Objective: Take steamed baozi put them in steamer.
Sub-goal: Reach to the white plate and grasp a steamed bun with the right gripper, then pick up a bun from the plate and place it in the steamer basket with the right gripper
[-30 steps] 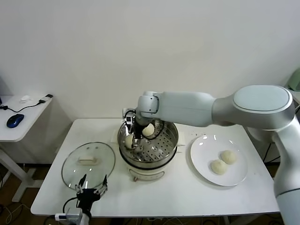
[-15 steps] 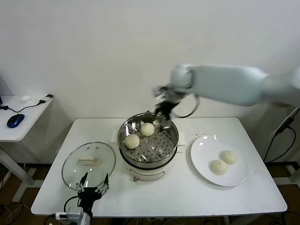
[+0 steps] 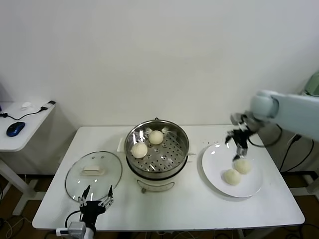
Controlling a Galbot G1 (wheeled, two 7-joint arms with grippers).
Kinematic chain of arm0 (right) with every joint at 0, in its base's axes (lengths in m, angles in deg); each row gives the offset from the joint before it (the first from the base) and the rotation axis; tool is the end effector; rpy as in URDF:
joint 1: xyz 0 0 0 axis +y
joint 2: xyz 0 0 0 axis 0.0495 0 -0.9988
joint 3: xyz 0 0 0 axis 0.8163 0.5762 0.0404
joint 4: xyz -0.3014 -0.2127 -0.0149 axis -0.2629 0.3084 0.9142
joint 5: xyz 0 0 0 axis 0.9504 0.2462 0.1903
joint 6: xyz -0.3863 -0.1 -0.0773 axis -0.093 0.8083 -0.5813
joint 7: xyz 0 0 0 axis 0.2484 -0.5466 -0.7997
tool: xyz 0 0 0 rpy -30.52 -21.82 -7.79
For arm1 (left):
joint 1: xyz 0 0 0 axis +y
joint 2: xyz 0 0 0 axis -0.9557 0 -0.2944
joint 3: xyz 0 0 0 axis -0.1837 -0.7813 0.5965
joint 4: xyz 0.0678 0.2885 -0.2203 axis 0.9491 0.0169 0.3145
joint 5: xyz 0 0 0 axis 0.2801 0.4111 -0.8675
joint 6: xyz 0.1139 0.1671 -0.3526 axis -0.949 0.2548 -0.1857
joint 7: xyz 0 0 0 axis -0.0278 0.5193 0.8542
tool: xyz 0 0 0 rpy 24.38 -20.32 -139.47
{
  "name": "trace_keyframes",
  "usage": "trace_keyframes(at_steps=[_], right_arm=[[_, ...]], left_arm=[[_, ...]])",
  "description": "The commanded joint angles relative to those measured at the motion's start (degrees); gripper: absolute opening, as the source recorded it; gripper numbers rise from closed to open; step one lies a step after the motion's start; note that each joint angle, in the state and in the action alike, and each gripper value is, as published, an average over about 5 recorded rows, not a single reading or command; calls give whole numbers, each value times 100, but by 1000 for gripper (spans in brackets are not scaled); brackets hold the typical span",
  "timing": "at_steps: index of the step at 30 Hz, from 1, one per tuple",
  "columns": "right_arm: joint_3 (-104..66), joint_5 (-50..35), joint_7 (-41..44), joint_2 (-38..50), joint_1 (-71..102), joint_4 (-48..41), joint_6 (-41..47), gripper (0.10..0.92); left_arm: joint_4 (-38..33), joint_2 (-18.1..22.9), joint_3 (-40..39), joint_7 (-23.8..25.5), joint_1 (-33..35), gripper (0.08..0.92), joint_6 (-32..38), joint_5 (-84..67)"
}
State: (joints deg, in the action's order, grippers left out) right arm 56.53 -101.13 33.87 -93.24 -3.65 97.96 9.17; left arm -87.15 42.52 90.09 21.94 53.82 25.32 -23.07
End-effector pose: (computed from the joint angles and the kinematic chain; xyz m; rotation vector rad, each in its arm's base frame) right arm 0.5682 -0.1661 -0.1591 1.3053 -1.3061 1.2214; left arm 0.1786 0.0416 -0.3803 0.0712 -2.8023 -0.0930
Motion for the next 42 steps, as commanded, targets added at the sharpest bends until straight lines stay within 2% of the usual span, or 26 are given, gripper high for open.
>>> trace_keyframes(at_steps=[1, 8, 21, 27, 32, 35, 39, 42], right_arm=[[-973, 839, -299, 723, 1618, 19, 257, 823], [-1685, 975, -750, 458, 2413, -226, 604, 823], [-2152, 1177, -1079, 251, 2740, -414, 688, 822], [-2073, 1065, -926, 279, 2548, -294, 666, 715], [-1632, 845, -611, 347, 1669, -121, 564, 639], [-972, 565, -301, 187, 489, -108, 319, 637], [76, -82, 150, -628, -1393, -330, -346, 636], [145, -490, 469, -1458, -2254, -498, -1074, 636]], left_arm=[[-10, -11, 9, -3, 7, 823, 5, -21], [-11, 23, -1, -7, 57, 823, 14, 10], [26, -26, -14, -5, 40, 823, 14, 13], [52, -39, -25, -15, 20, 823, 19, 15], [32, -48, -24, -25, 45, 823, 22, 22], [-16, -35, -25, -25, 64, 823, 10, 30], [-88, -25, -25, -22, 99, 823, -3, 51], [-138, -25, -36, -22, 124, 823, -6, 71]])
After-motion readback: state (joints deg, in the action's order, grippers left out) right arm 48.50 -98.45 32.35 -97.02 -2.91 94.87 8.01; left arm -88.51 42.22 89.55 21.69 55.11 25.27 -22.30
